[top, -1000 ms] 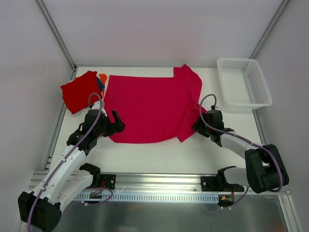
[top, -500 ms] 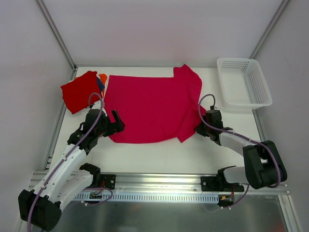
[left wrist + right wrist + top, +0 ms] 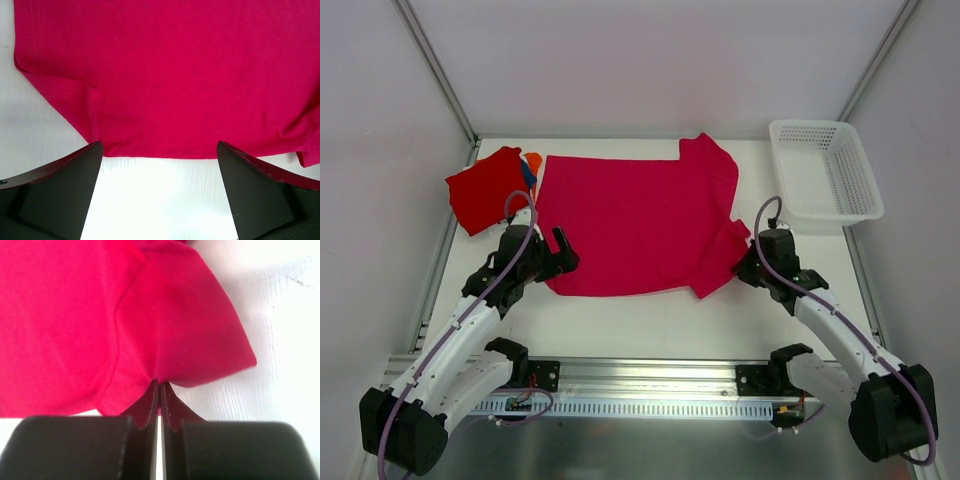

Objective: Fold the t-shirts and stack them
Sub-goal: Flatten out the tshirt, then grap the side of the flattened tshirt closest away from the robot with both arms, then fold the flattened tshirt in 1/3 of the way

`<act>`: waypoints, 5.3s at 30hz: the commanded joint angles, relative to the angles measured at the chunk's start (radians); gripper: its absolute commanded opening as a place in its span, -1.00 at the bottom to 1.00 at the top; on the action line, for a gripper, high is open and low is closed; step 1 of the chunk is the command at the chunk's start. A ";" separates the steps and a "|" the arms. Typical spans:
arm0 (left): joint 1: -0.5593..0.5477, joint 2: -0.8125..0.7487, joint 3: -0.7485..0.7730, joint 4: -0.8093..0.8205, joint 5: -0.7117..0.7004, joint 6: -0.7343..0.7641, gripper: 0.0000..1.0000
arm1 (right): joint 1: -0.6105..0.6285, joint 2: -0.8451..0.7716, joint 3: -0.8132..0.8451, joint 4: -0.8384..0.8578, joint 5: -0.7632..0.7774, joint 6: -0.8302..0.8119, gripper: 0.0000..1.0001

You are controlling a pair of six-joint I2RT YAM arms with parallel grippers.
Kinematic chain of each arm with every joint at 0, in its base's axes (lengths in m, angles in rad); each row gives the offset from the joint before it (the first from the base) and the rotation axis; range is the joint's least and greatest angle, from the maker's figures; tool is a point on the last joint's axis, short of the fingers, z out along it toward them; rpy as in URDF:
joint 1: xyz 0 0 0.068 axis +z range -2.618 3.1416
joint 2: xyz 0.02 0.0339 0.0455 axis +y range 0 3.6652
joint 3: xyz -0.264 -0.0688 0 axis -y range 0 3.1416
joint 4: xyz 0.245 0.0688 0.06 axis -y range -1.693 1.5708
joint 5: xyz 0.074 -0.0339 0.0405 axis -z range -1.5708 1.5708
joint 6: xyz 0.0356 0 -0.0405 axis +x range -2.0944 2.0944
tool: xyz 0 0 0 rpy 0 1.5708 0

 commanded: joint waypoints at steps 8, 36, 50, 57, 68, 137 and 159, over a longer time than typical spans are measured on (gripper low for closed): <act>-0.012 0.005 -0.030 0.041 -0.009 -0.007 0.98 | 0.049 -0.242 0.127 -0.334 0.023 -0.001 -0.96; -0.025 0.025 -0.062 0.070 -0.012 -0.022 0.98 | 0.213 -0.702 -0.217 -0.534 0.068 0.243 0.99; -0.031 0.028 -0.079 0.081 -0.008 -0.014 0.98 | 0.401 -0.333 -0.277 -0.161 0.130 0.319 0.92; -0.031 0.019 -0.089 0.082 -0.003 -0.010 0.98 | 0.403 -0.236 -0.254 -0.116 0.178 0.287 0.77; -0.038 -0.048 -0.129 -0.025 -0.054 -0.086 0.98 | 0.403 -0.334 -0.251 -0.234 0.255 0.284 -0.81; -0.082 0.262 -0.042 0.055 -0.244 -0.171 -1.00 | 0.403 -0.435 -0.208 -0.369 0.298 0.249 -0.99; -0.084 0.056 0.116 -0.128 -0.359 -0.134 -1.00 | 0.401 -0.247 0.108 -0.391 0.336 0.103 -0.99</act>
